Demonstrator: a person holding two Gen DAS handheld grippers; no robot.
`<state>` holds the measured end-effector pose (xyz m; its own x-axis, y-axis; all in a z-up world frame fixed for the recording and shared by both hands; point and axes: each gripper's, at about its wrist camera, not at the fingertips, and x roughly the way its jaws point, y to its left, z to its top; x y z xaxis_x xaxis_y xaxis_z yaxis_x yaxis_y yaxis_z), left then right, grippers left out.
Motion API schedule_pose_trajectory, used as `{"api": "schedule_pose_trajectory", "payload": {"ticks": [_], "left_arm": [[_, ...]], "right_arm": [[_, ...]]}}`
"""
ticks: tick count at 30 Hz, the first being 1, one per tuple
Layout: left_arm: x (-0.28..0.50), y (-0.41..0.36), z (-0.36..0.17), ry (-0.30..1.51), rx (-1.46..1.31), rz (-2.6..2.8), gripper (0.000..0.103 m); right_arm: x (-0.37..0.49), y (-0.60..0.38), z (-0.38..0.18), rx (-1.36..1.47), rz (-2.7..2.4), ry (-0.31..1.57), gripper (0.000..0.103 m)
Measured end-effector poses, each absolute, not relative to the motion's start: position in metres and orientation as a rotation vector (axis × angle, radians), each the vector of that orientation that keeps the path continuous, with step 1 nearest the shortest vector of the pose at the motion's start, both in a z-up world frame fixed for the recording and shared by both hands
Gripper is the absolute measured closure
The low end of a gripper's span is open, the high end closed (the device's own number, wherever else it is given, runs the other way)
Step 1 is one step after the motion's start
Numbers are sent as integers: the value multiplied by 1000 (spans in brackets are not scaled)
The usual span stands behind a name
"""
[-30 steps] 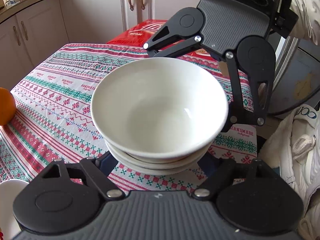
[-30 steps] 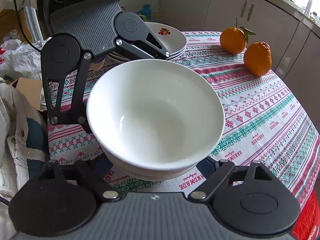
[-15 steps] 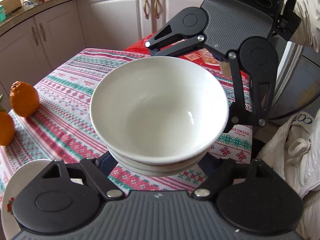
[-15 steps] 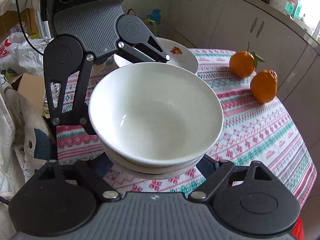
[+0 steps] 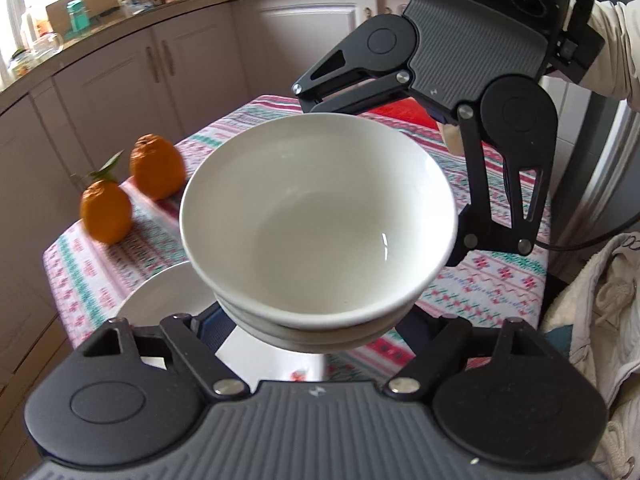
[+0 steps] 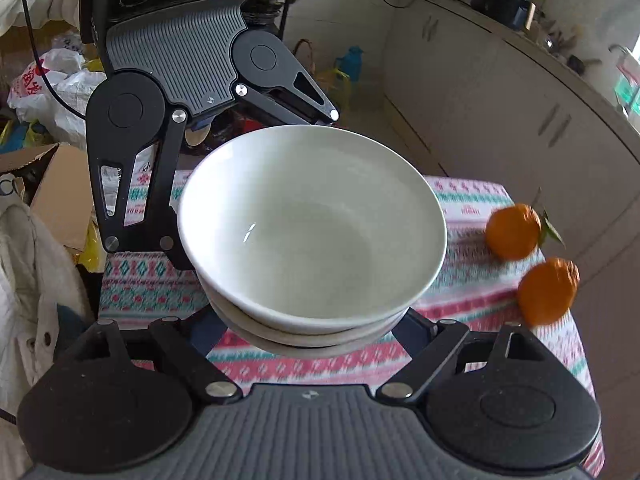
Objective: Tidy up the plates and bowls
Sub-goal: 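Carry the bowl stack with both grippers and lower it onto the plate stack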
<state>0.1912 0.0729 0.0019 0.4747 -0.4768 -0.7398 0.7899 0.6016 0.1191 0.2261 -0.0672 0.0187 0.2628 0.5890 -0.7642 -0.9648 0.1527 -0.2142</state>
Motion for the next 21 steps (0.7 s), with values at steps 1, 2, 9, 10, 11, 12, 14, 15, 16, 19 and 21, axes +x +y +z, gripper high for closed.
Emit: {"api": "schedule_pose_trajectory", "payload": {"ticks": [1,2,9,10,11,12,14,15,16,19,21], "left_arm": [[193,78,3,725,485,-795,19],[194,83,4,723,485,-777,19],[207,116,-5,757,456,-698,19],[209,119,-7,765,452,-691,19],[210,123,-9,773,448,-684,19],[213,126,-12,779,442,-676,19],[217,131,-16,794,428,-663,19],[219,134,-18,801,421,-659,19],[220,136,-19,805,417,-656,19],[223,139,-22,809,415,-648,19],[224,140,-24,809,417,-648,19]], "right_arm": [[230,-60,19,-792,1220,579,12],[234,-53,20,-800,1229,571,12],[260,-14,10,-814,1294,575,12],[262,-10,7,-814,1300,579,12],[265,-6,4,-814,1304,583,12],[268,-3,1,-813,1307,587,13],[274,2,-4,-804,1313,599,13],[276,4,-6,-796,1316,607,14],[278,5,-7,-789,1317,611,14],[283,9,-10,-778,1316,622,15],[286,9,-13,-775,1305,653,15]]}}
